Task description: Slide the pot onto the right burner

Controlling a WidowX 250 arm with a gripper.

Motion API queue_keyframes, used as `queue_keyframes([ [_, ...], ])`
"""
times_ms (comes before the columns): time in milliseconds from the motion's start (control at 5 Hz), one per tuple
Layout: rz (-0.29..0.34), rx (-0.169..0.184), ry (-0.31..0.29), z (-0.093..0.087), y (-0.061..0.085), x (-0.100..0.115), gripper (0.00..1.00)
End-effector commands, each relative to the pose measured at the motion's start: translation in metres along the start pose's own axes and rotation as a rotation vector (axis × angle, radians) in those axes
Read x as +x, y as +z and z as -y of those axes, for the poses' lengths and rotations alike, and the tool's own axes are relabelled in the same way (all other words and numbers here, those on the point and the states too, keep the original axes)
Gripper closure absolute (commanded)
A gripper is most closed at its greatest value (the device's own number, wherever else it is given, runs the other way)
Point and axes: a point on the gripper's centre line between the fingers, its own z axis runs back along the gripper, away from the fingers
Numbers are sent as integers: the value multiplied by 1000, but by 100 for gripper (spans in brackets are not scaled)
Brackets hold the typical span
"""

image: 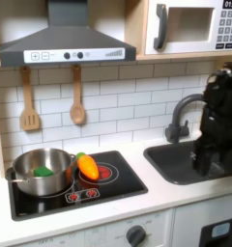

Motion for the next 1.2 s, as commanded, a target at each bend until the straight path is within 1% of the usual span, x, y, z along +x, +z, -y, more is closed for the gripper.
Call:
queue_keyframes([
  [0,34,-30,34,-21,-11,33,0],
  [200,46,-40,58,-32,-14,44,0],
  [400,68,-70,79,-48,-16,58,0],
  [600,77,-75,97,-53,-10,63,0],
  [800,105,-86,93,-59,-4,73,0],
  [1000,147,-36,108,-73,4,80,0],
])
